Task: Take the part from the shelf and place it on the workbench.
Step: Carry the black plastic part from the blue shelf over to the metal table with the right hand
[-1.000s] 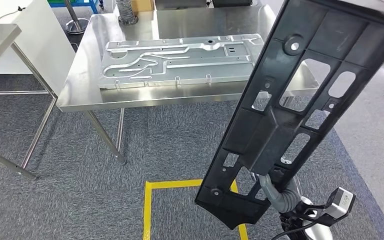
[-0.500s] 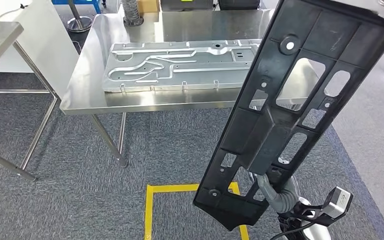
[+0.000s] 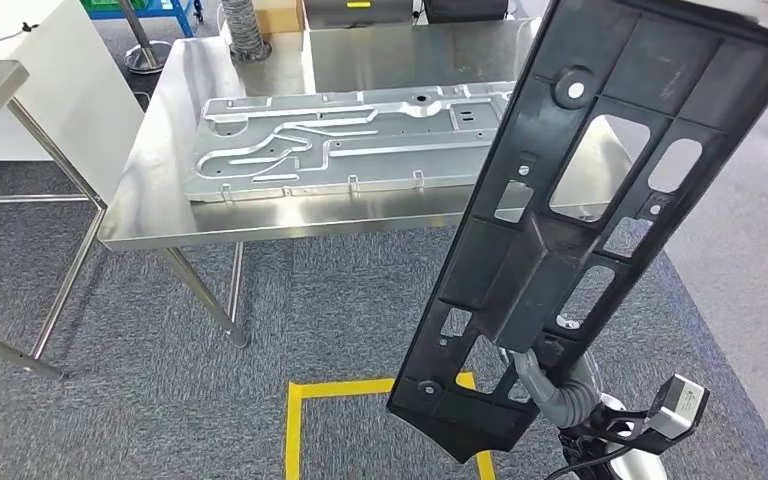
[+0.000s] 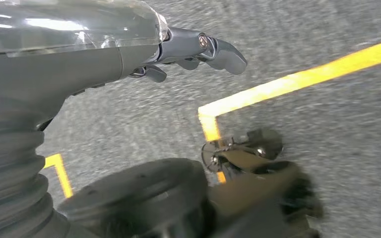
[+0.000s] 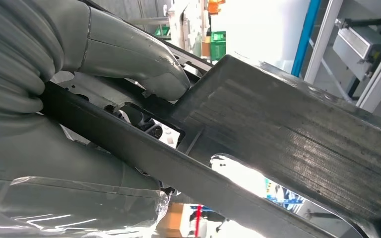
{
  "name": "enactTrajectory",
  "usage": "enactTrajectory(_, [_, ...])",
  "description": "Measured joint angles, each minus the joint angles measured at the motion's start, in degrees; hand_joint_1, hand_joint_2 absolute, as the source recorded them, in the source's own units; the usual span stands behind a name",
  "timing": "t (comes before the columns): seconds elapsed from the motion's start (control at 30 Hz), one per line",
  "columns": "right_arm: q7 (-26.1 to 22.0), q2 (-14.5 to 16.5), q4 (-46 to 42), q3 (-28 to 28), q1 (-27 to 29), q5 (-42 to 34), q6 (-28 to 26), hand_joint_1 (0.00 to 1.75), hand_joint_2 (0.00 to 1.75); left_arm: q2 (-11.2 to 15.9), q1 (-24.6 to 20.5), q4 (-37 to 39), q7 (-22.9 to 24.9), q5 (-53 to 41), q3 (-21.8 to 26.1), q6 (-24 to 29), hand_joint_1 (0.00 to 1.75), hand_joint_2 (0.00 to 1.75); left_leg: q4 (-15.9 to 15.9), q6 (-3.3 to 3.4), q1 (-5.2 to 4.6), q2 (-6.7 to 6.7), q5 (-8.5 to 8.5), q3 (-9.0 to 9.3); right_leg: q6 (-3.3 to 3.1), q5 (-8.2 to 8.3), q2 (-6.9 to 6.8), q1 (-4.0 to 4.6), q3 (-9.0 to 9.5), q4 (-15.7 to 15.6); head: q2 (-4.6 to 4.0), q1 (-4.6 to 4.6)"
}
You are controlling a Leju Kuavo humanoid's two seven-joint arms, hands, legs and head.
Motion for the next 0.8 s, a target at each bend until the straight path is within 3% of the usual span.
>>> enactTrajectory(0.03, [0.0,0.0,0.1,0.0,-0.3,0.0,0.1,1.75,1.75,-0.1,0.0,0.0,-0.5,0.0,0.0,0.1,0.0,1.75,-1.9,0.31,-0.13,-0.02,0.54,0.72,0.3,-0.18,0.04,0.07,0.13,0.0,0.0,0.0])
enactTrajectory(0.13, [0.1,0.0,0.3,0.1,-1.0,0.0,0.3,1.75,1.75,-0.4,-0.2,0.0,-1.4,0.1,0.0,0.3,0.0,1.75,-3.1,1.26,-0.2,-0.1,0.3,1.13,1.28,-0.41,0.03,0.13,0.22,-0.3,0.0,-0.01])
enactTrajectory(0.2, [0.2,0.0,0.4,0.1,-1.4,0.0,0.5,1.75,1.75,-0.7,-0.3,0.0,-1.5,0.1,0.0,0.3,0.0,1.75,-3.9,1.92,0.04,-0.11,0.41,1.69,1.79,-1.53,-0.05,0.03,-0.47,1.5,0.0,-0.01])
enactTrajectory(0.23, [0.2,0.0,0.5,0.1,-1.6,0.0,0.6,1.75,1.75,-0.9,-0.3,0.0,-1.3,0.1,0.0,0.3,0.0,1.75,-4.1,2.22,0.12,-0.09,0.4,2.0,1.97,-2.8,-0.07,-0.04,-1.84,4.2,0.0,-0.01])
enactTrajectory(0.3, [0.3,0.0,0.7,0.2,-1.8,0.0,0.8,1.75,1.75,-1.0,-0.4,0.0,-0.7,0.2,0.0,0.3,0.0,1.75,-4.2,2.63,-0.01,-0.07,0.1,2.31,2.25,-5.66,-0.09,-0.11,-6.43,12.2,0.0,0.0])
enactTrajectory(0.33, [0.5,0.0,0.9,0.2,-1.9,0.0,0.8,1.75,1.75,-1.1,-0.4,0.0,-0.2,0.2,0.0,0.3,0.0,1.75,-4.2,2.71,-0.06,-0.08,-0.09,2.49,2.36,-6.16,-0.1,-0.15,-8.53,15.3,0.0,0.0])
enactTrajectory(0.37, [0.6,0.0,1.1,0.2,-1.9,0.0,0.8,1.75,1.75,-1.1,-0.3,0.0,0.3,0.2,0.0,0.3,0.0,1.75,-4.2,2.73,-0.09,-0.12,-0.34,2.77,2.42,-5.49,-0.11,-0.18,-9.69,16.3,0.0,0.0])
enactTrajectory(0.4, [0.7,0.0,1.2,0.3,-1.9,0.0,0.8,1.75,1.75,-1.1,-0.2,0.0,0.8,0.2,0.0,0.2,0.0,1.75,-4.2,2.68,-0.1,-0.17,-0.61,3.13,2.4,-3.69,-0.12,-0.2,-9.69,15.1,0.0,0.0])
enactTrajectory(0.47, [0.8,0.0,1.4,0.3,-2.0,-0.1,0.8,1.75,1.75,-1.2,-0.1,0.0,1.7,0.3,0.0,0.2,0.0,1.75,-4.1,2.4,-0.1,-0.29,-1.33,4.0,2.1,1.29,-0.19,-0.18,-7.03,7.7,0.0,0.0])
enactTrajectory(0.53, [0.9,0.0,1.6,0.4,-2.2,-0.1,0.8,1.75,1.75,-1.2,-0.1,0.0,2.4,0.3,0.1,0.1,0.0,1.75,-4.0,1.85,-0.3,-0.36,-2.04,4.41,1.57,3.6,-0.23,0.09,-4.57,1.8,0.0,0.0])
enactTrajectory(0.6, [0.9,0.1,1.7,0.5,-2.4,-0.2,0.7,1.75,1.75,-1.3,-0.1,0.0,2.8,0.3,0.1,0.0,0.0,1.75,-4.0,1.23,-0.42,-0.33,-2.45,4.5,0.96,3.26,-0.12,0.4,-4.07,0.6,0.0,0.0])
enactTrajectory(0.7, [1.0,0.0,1.8,0.6,-2.7,-0.2,0.4,1.75,1.75,-1.3,-0.2,0.0,2.9,0.2,0.1,-0.2,0.0,1.75,-2.8,0.34,-0.39,-0.18,-3.68,4.43,0.02,2.96,-0.03,0.04,-3.55,0.1,0.0,-0.01])
enactTrajectory(0.73, [1.0,0.0,1.8,0.7,-2.8,-0.1,0.3,1.75,1.75,-1.3,-0.2,0.0,2.9,0.1,0.1,-0.3,0.0,1.75,-0.6,0.04,-0.34,-0.15,-4.86,3.51,-0.29,2.86,-0.1,-0.11,-3.24,-0.1,0.0,-0.02])
enactTrajectory(0.8, [1.0,-0.1,1.8,0.8,-2.8,-0.1,0.1,1.75,1.75,-1.3,-0.2,0.0,2.8,0.1,0.1,-0.4,0.0,1.75,6.8,-0.39,-0.08,-0.11,-7.96,-0.36,-0.7,2.49,-0.27,-0.07,-2.79,-0.2,0.0,-0.02])
